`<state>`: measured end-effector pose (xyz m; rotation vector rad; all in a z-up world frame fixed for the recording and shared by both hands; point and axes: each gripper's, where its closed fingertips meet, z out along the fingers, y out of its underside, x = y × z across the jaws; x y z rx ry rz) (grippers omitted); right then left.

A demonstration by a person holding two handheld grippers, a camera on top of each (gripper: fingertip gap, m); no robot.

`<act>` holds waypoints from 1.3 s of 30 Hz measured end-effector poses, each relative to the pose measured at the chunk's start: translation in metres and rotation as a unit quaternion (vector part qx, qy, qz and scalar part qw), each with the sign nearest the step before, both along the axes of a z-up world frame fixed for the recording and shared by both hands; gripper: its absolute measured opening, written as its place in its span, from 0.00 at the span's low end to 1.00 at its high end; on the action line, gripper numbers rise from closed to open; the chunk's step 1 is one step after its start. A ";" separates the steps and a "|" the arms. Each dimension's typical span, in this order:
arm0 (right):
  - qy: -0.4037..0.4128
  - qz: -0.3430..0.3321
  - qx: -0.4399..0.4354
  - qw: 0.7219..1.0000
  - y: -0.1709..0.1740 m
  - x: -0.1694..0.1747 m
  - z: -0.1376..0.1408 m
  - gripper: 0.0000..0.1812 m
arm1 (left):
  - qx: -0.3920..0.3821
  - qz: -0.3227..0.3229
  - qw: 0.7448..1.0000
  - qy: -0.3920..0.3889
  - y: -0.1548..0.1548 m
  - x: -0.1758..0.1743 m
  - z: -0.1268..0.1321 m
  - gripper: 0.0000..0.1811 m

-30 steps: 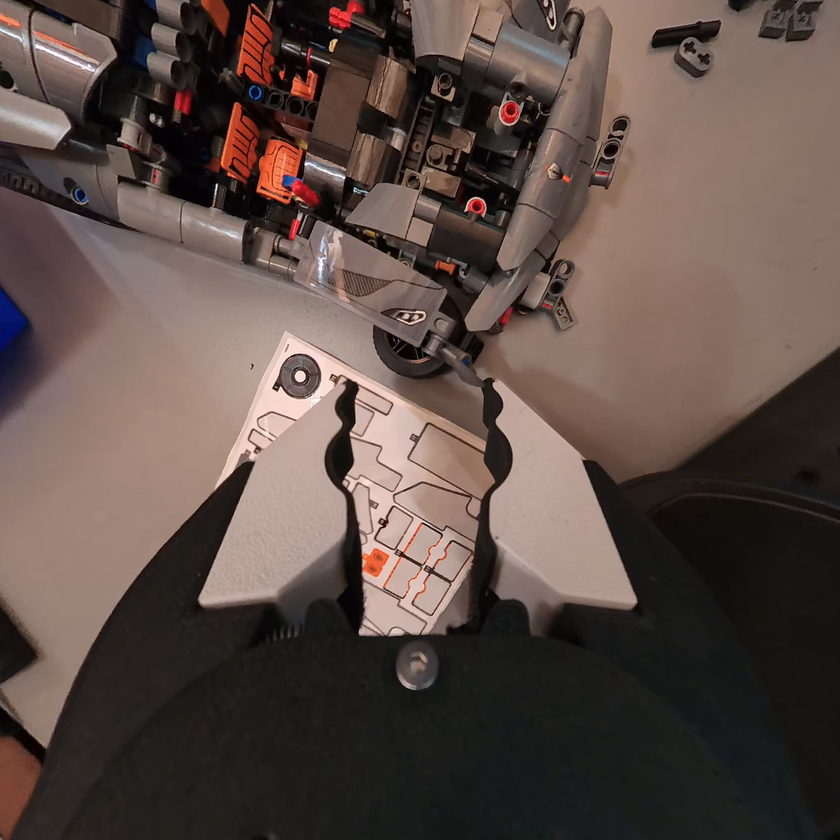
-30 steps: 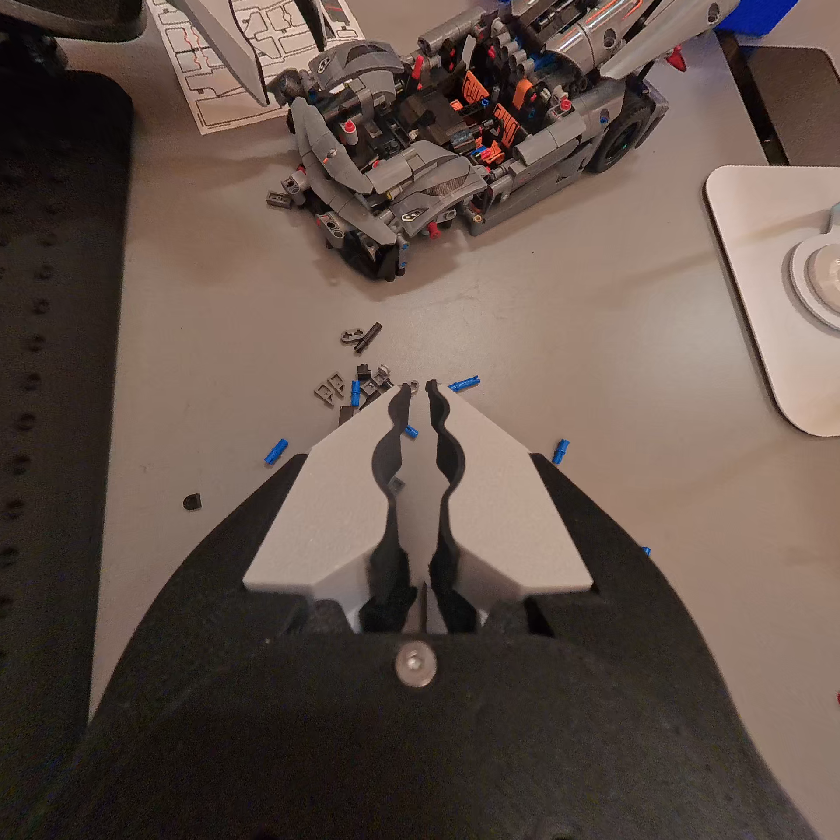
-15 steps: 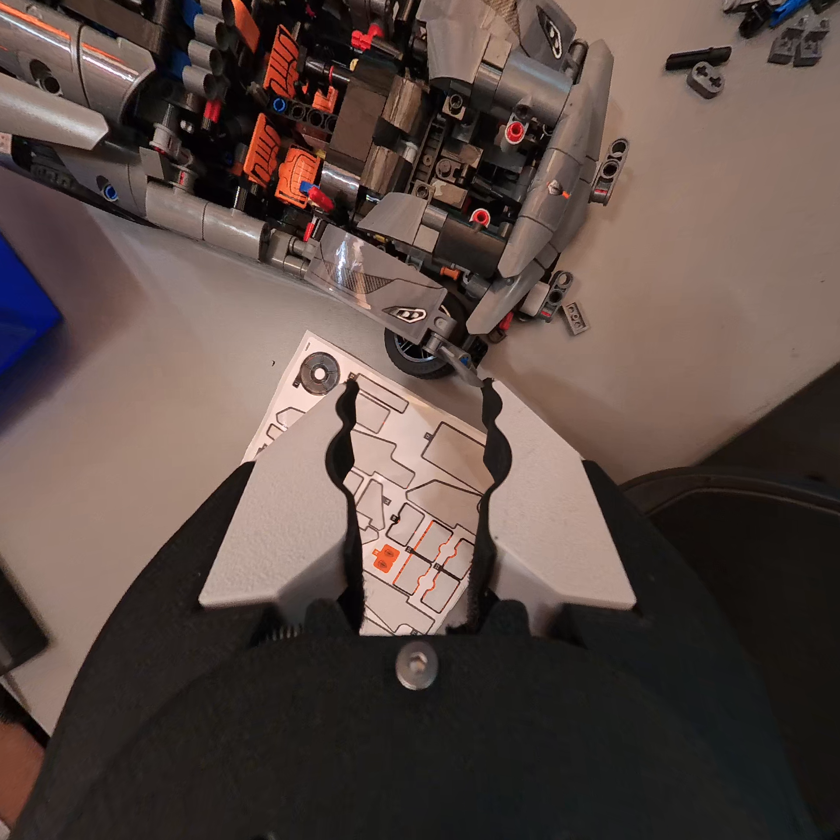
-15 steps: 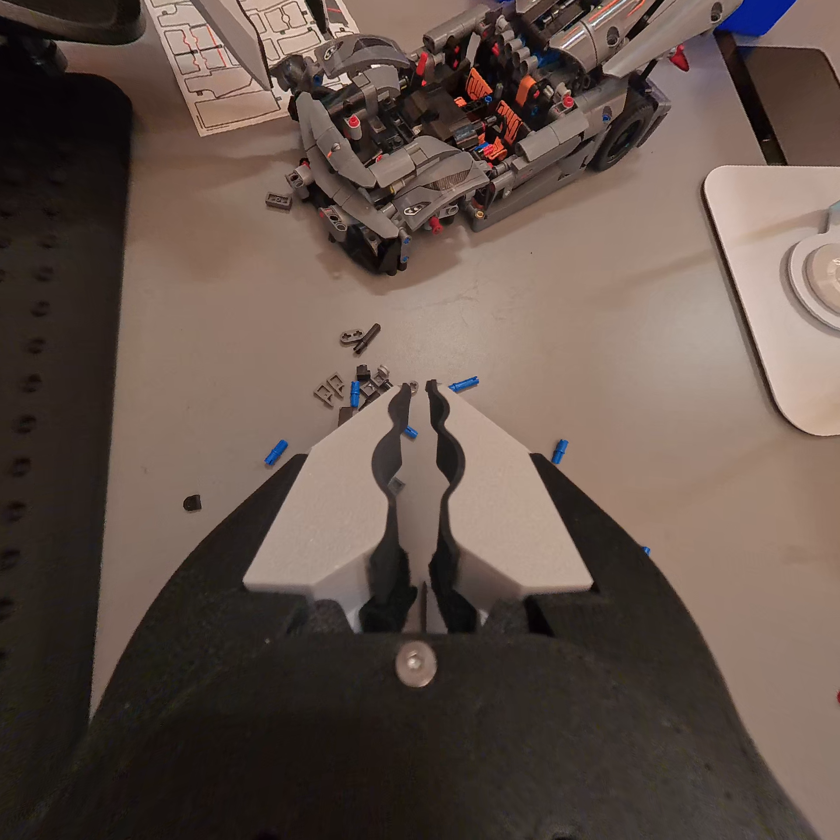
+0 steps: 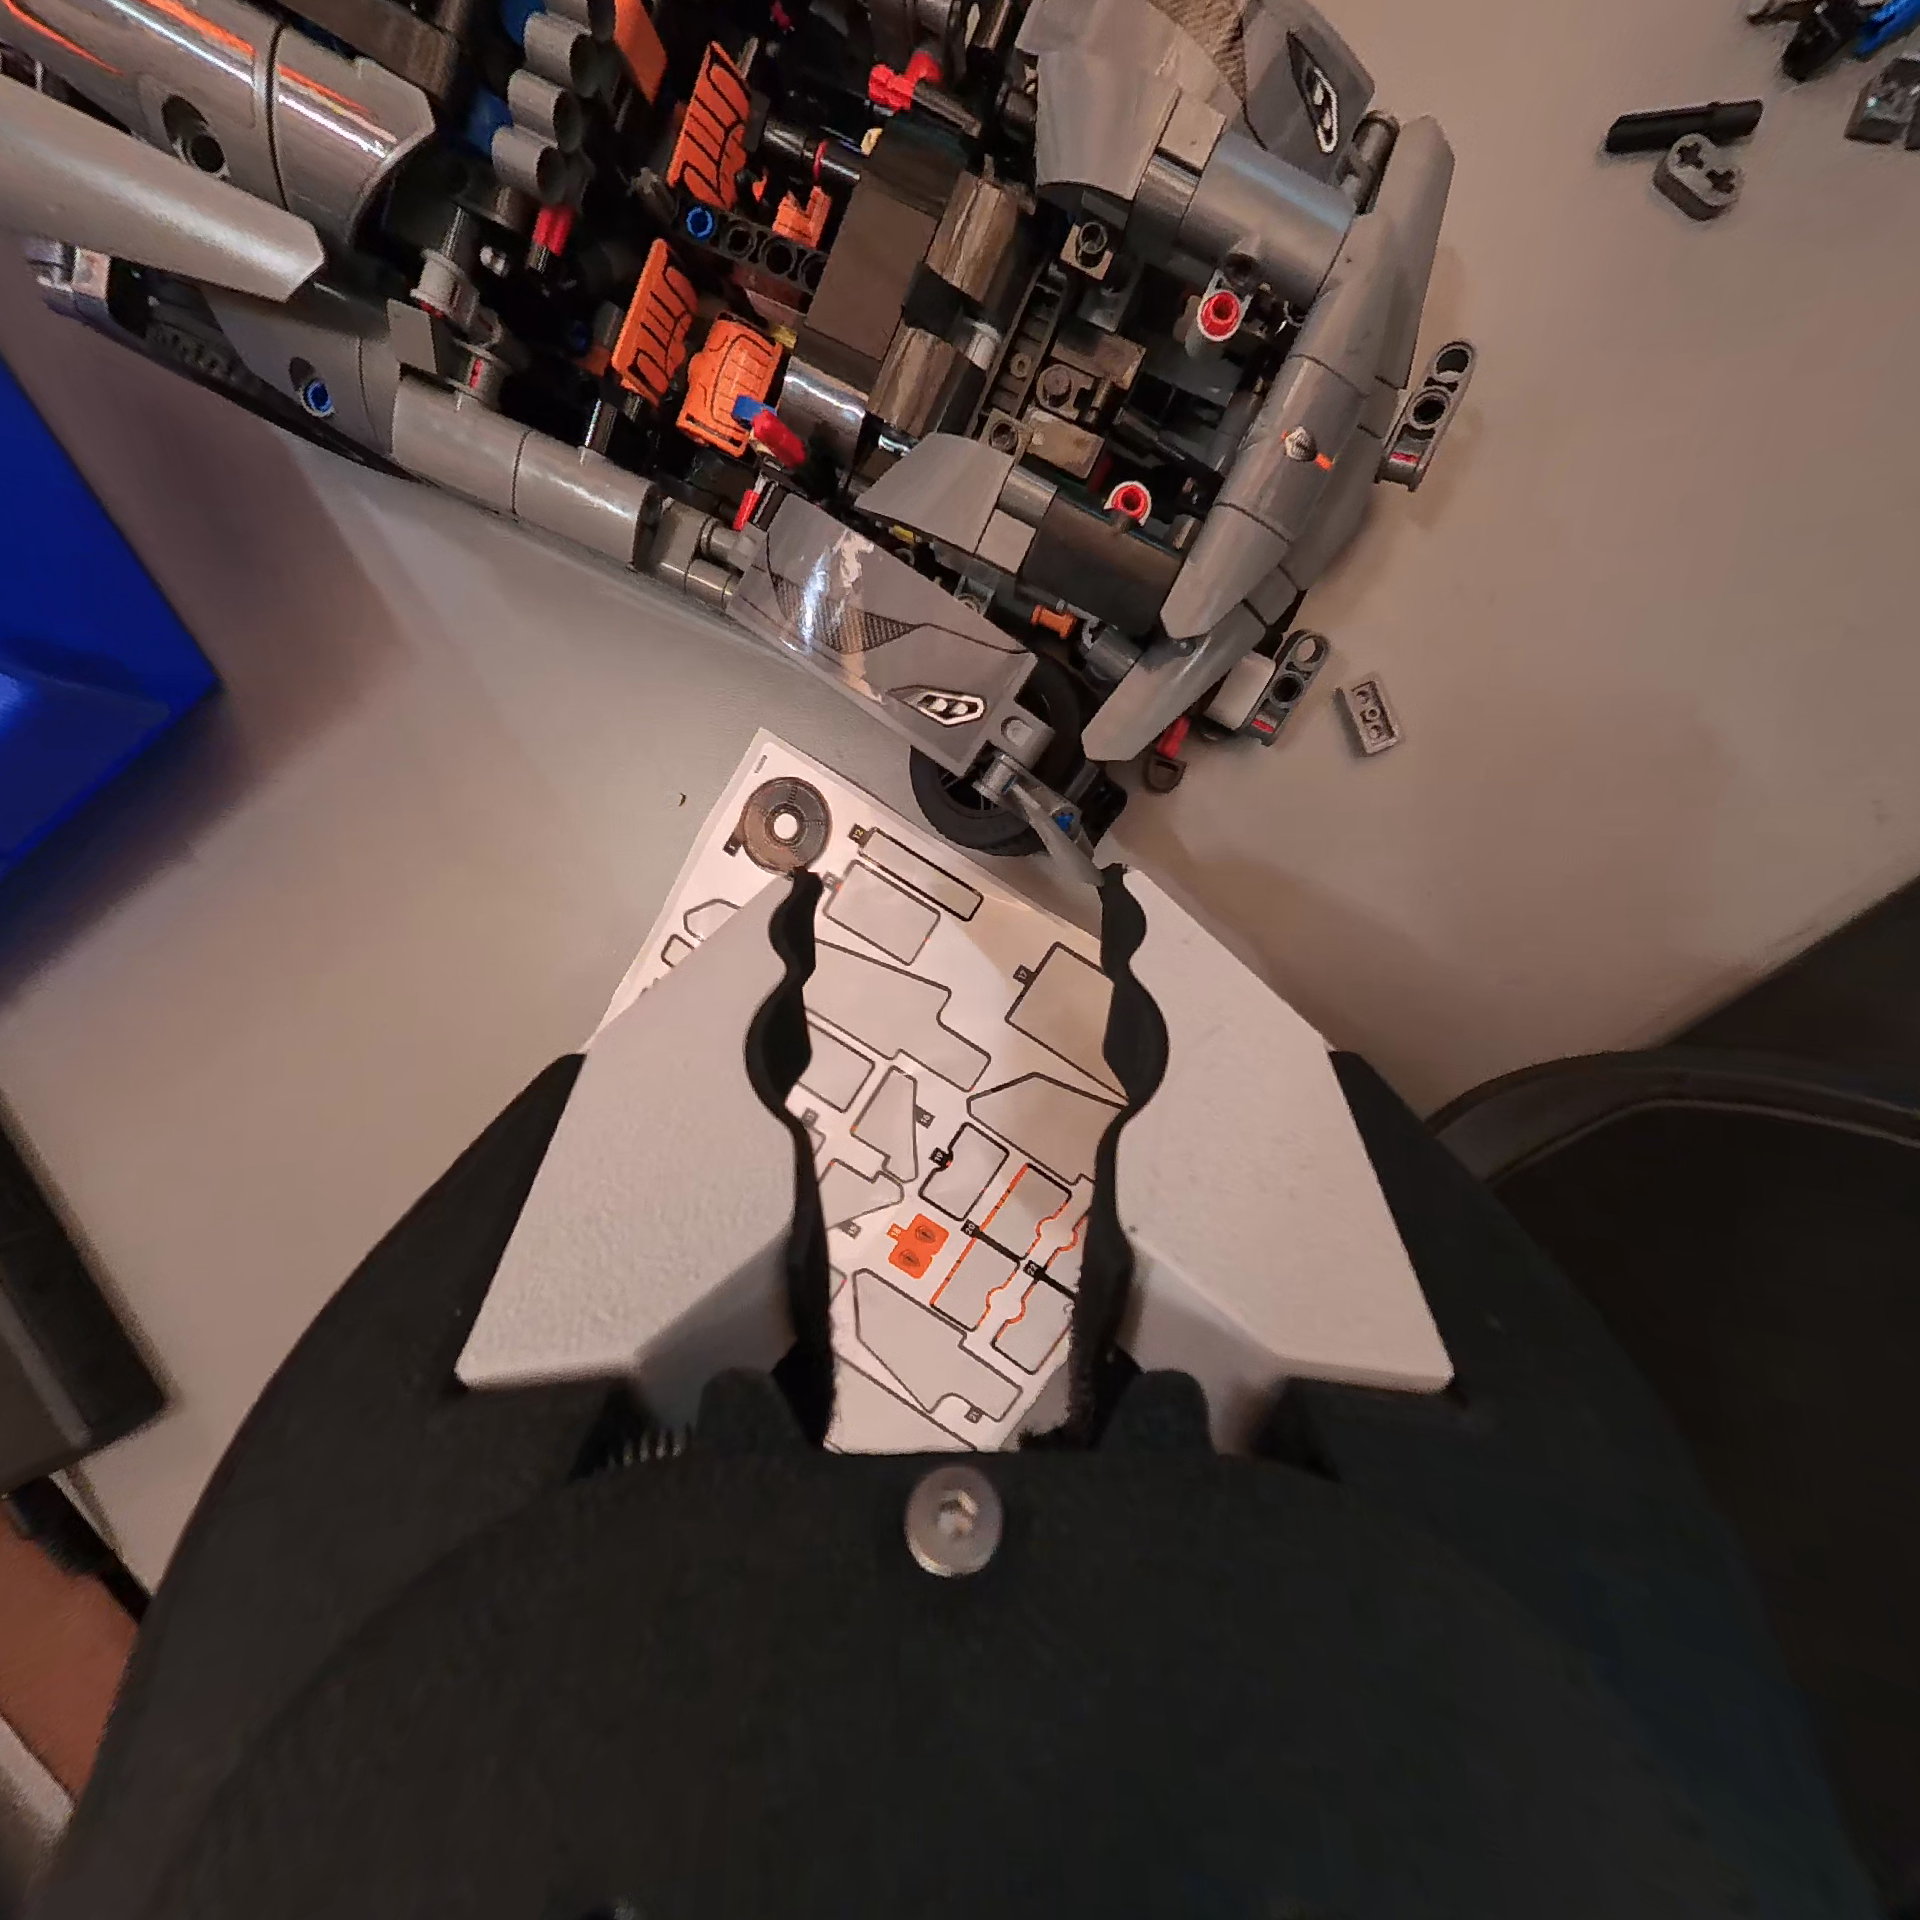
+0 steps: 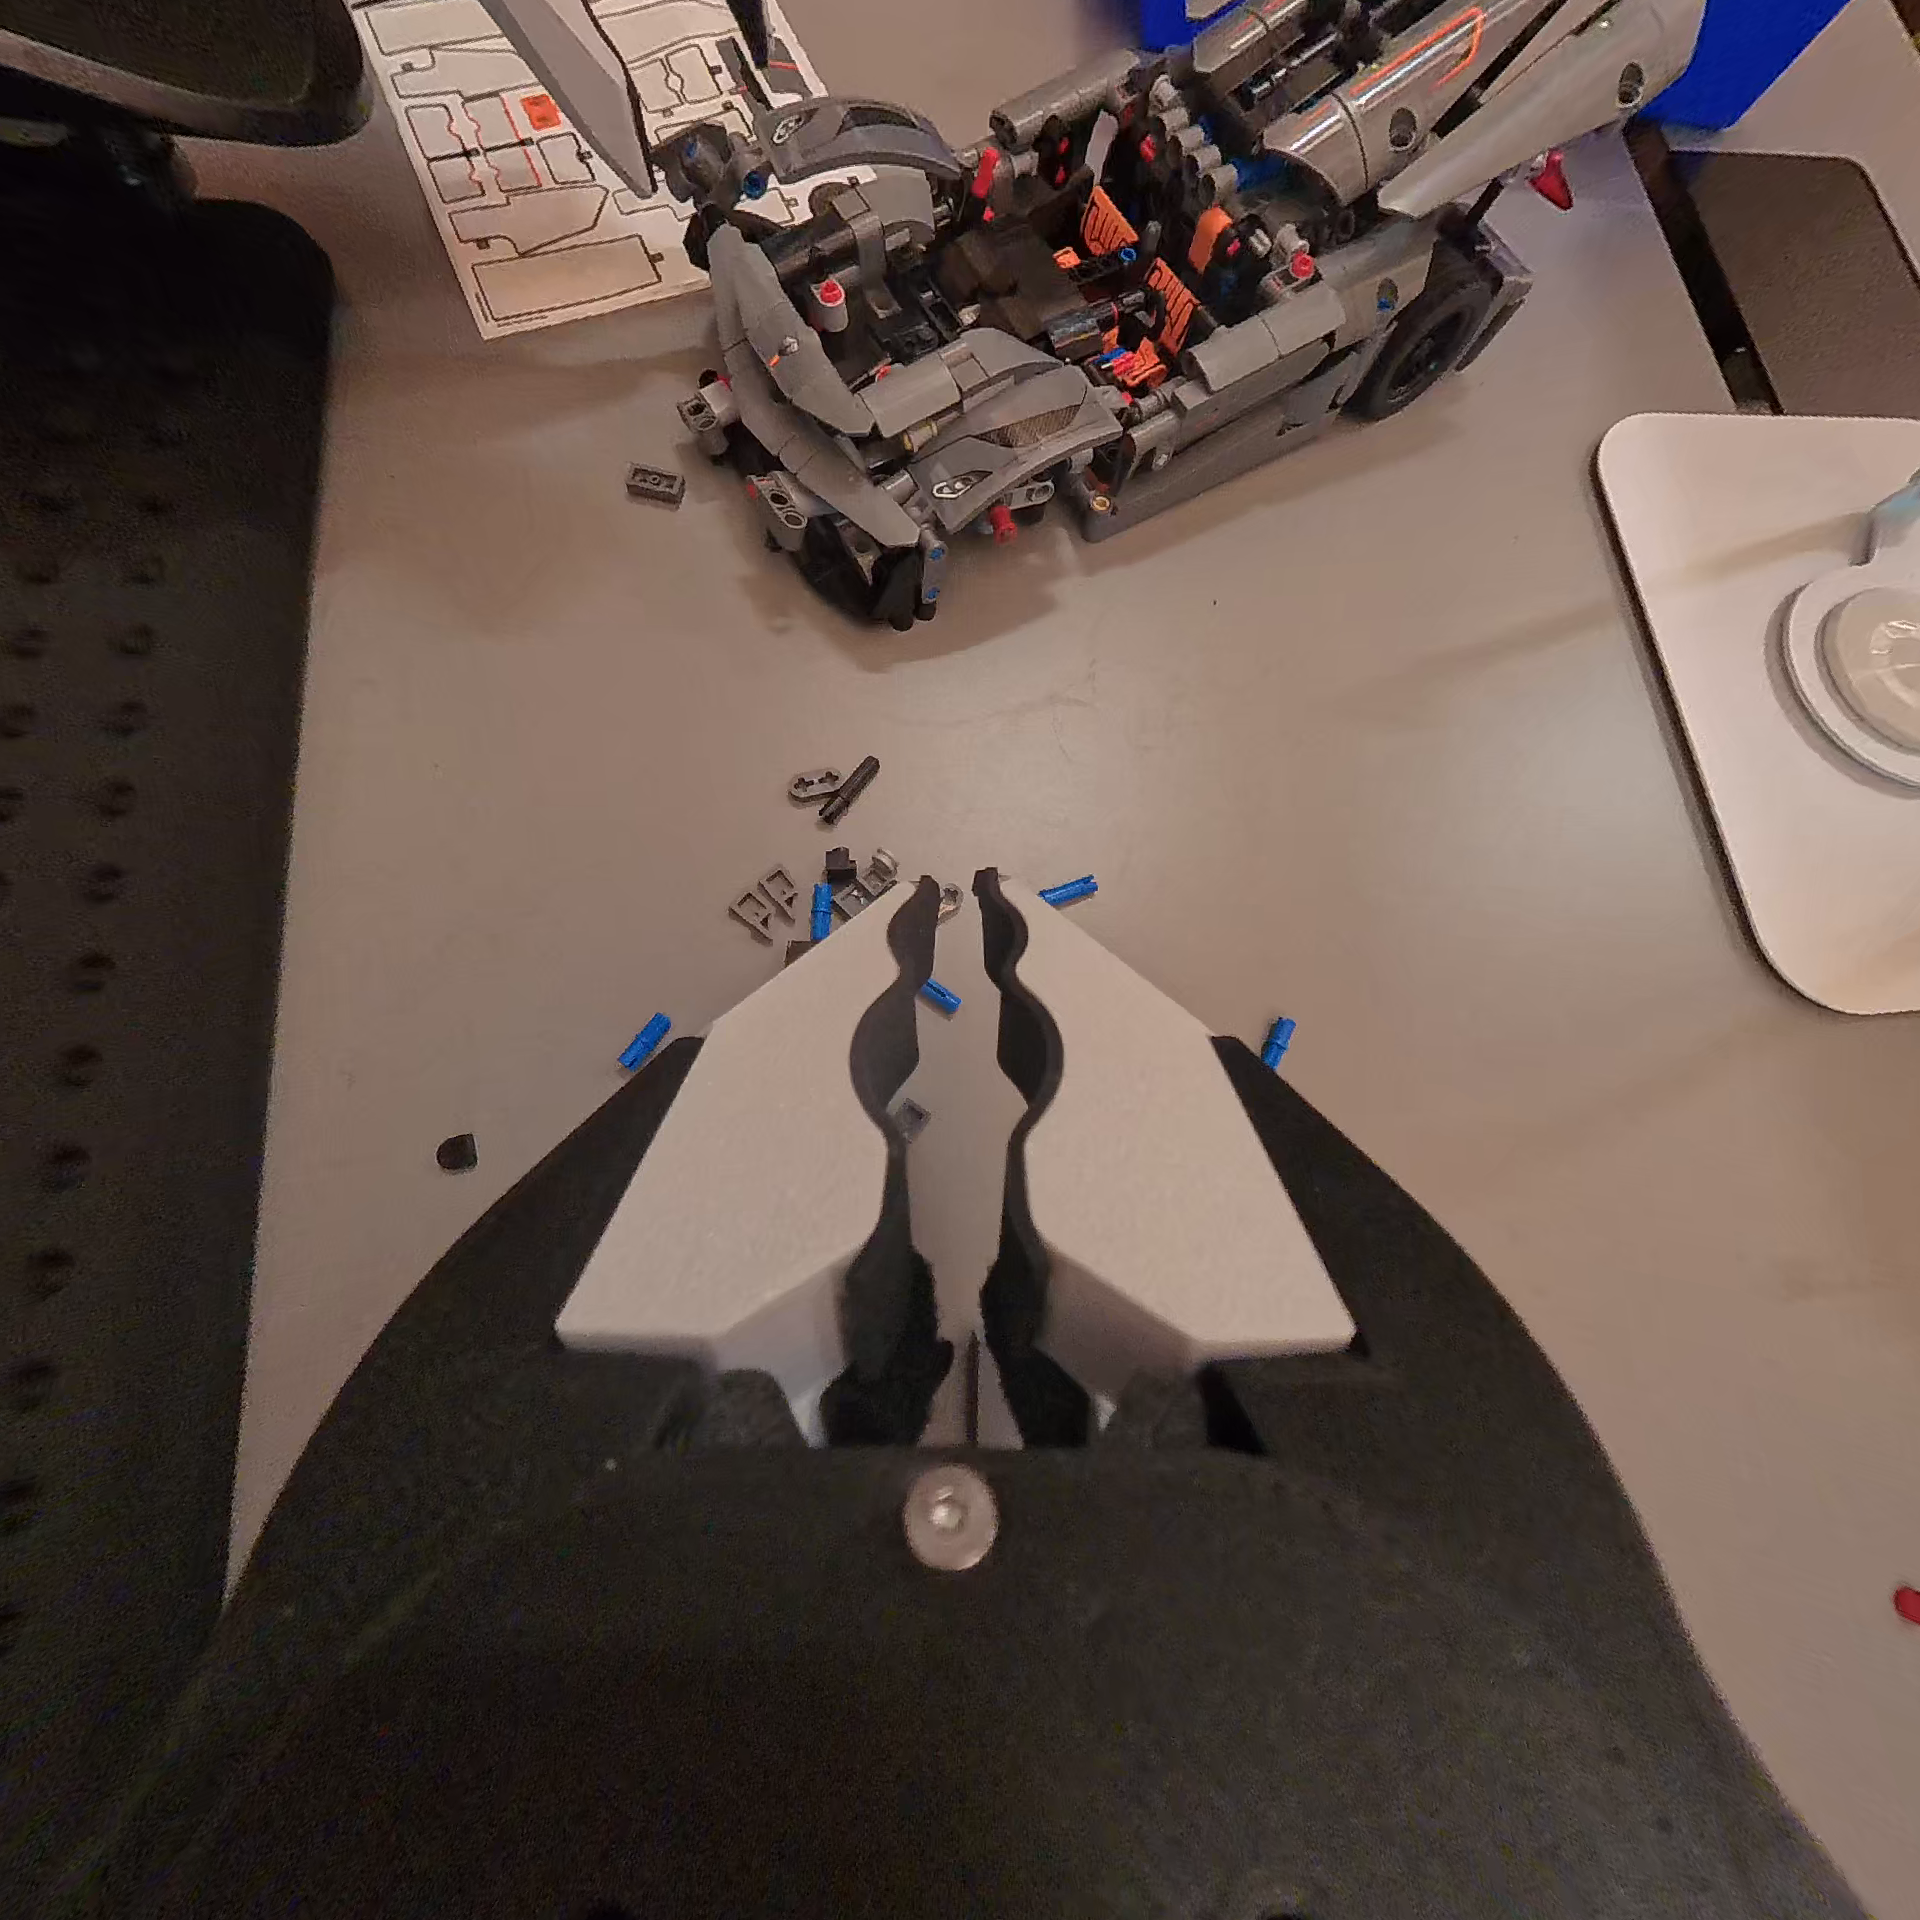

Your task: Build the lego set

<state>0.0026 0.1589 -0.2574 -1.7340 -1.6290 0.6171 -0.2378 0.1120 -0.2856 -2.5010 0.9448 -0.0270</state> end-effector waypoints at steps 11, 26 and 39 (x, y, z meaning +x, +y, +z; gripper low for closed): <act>-0.002 0.005 0.001 1.000 -0.004 -0.001 -0.001 0.03 | -0.001 -0.005 1.000 -0.007 0.002 0.004 -0.002 0.26; -0.004 0.009 -0.004 1.000 -0.009 -0.003 0.000 0.03 | -0.001 -0.011 1.000 -0.011 0.010 0.008 -0.003 0.21; -0.014 -0.007 -0.006 1.000 -0.003 -0.002 -0.008 0.02 | 0.007 -0.048 0.998 -0.033 0.002 0.004 -0.014 0.16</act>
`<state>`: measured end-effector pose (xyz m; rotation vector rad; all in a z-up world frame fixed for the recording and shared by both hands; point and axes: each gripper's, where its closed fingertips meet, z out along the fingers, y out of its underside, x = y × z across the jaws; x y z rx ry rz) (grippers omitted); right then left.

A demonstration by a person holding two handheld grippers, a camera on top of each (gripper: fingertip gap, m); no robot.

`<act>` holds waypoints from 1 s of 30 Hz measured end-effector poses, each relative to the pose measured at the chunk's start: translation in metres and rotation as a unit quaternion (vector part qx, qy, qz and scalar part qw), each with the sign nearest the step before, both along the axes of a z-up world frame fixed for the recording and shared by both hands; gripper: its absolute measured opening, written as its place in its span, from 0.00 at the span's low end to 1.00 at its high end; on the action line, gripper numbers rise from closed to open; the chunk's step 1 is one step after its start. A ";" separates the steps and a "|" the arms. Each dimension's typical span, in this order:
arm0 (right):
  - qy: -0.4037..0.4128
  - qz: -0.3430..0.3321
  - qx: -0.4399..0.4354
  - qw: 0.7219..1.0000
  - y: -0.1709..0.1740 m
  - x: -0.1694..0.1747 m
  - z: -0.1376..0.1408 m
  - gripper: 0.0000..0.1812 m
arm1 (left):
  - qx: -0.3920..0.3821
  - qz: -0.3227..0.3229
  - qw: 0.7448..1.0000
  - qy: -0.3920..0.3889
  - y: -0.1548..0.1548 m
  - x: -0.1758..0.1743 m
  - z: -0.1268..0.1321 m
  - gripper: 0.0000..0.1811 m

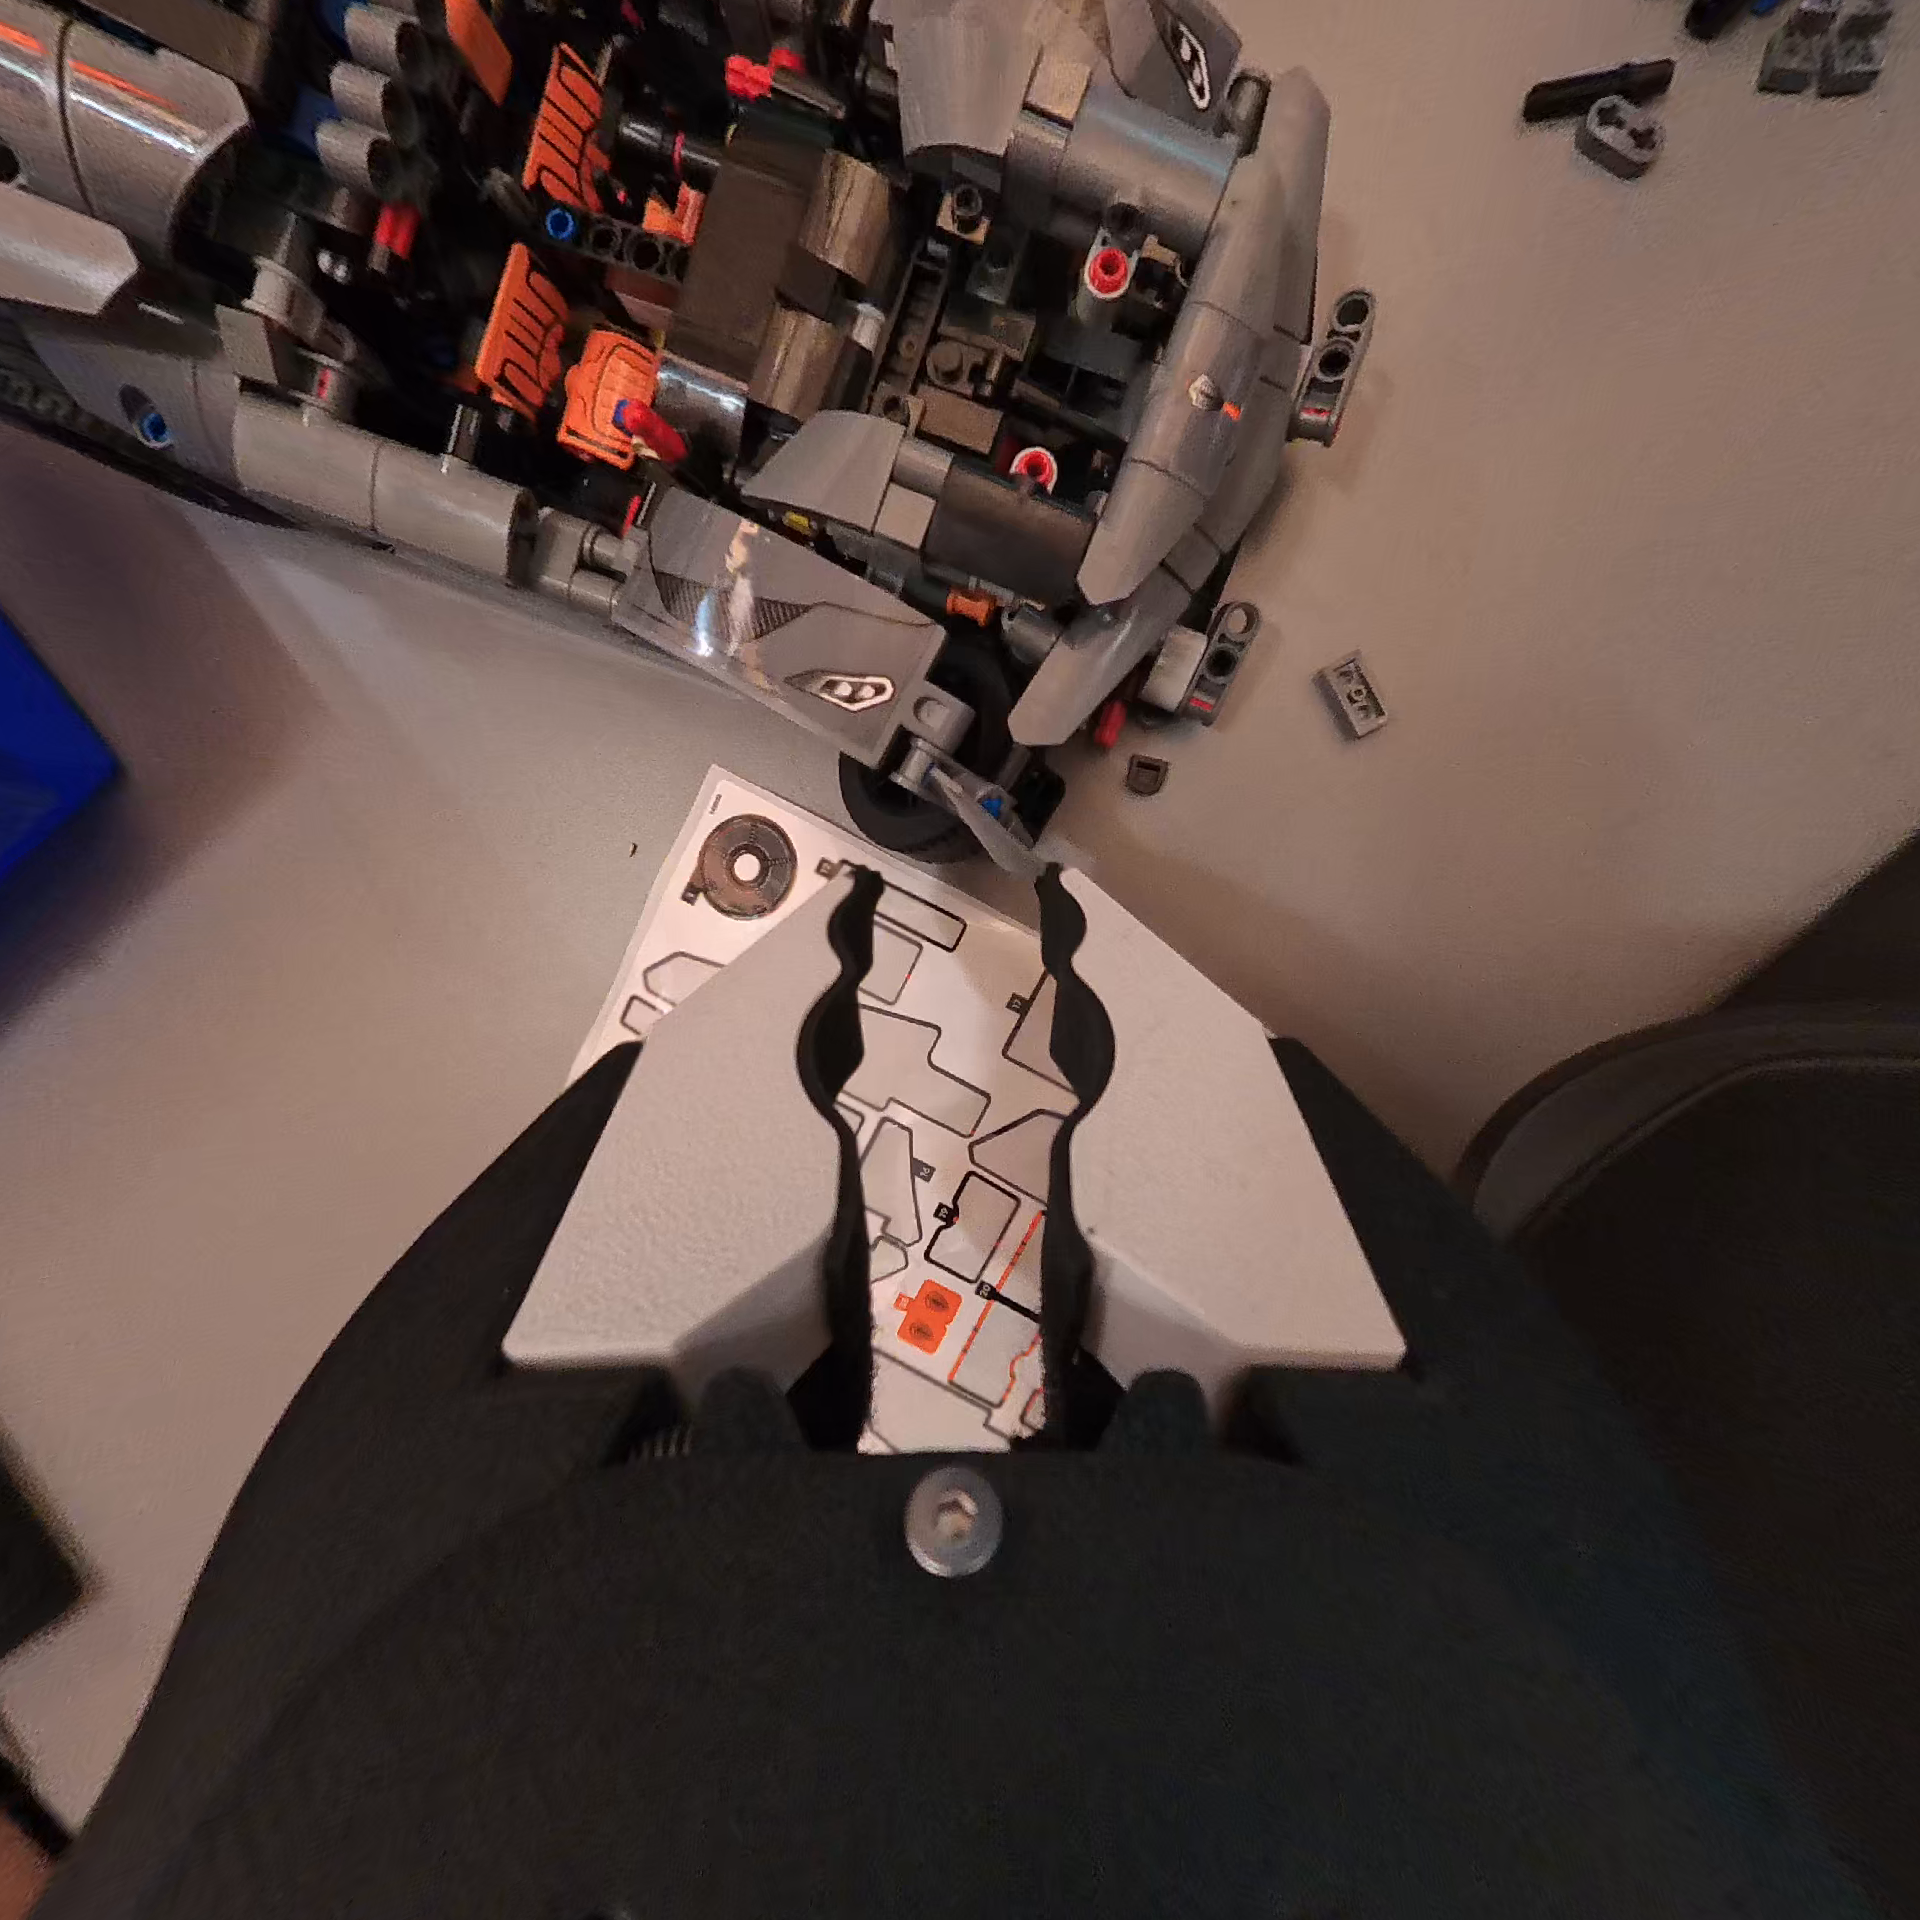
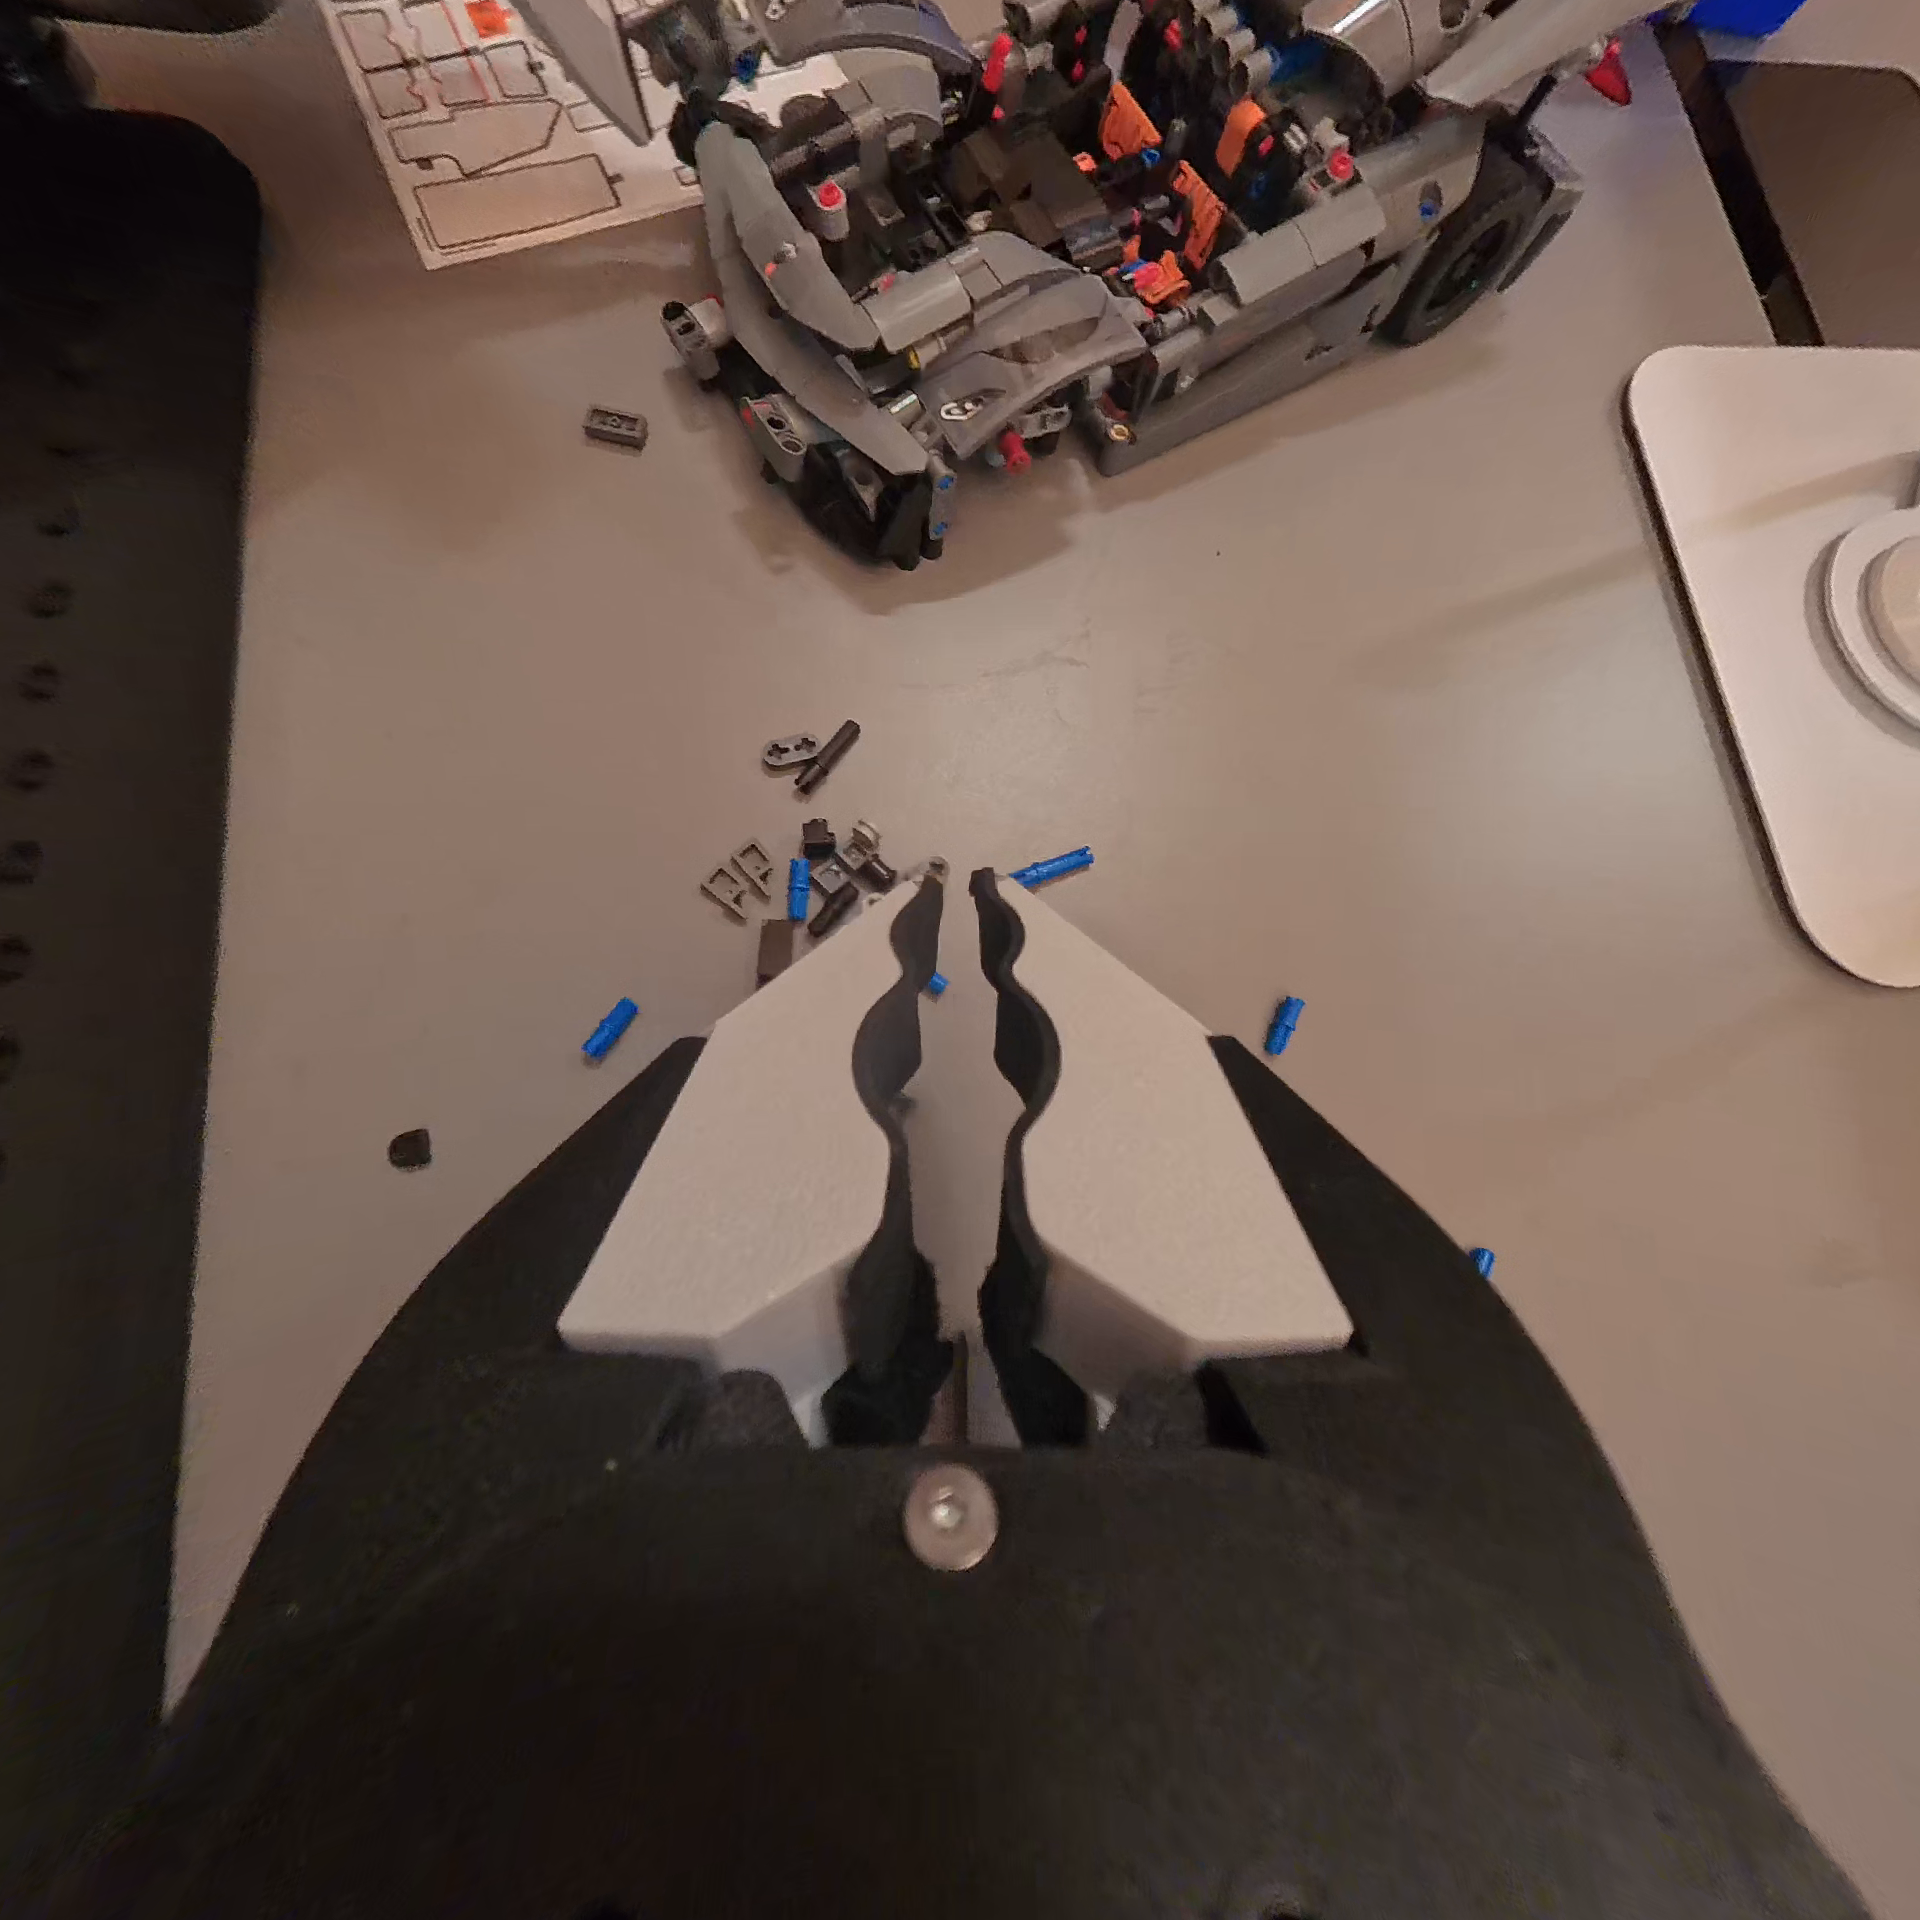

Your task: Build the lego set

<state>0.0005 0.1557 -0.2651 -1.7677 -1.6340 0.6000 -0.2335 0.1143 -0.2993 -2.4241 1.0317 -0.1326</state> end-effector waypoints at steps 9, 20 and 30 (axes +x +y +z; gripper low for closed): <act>-0.009 -0.025 -0.008 1.000 0.016 0.009 -0.015 0.02 | 0.002 -0.021 0.999 -0.051 -0.002 0.008 -0.006 0.13; -0.003 -0.010 -0.006 1.000 0.007 0.008 -0.009 0.02 | -0.001 -0.015 0.992 -0.128 -0.005 0.015 0.002 0.20; -0.004 -0.002 -0.003 1.000 0.003 0.006 -0.008 0.02 | 0.047 -0.027 0.998 -0.033 0.003 0.004 -0.012 0.14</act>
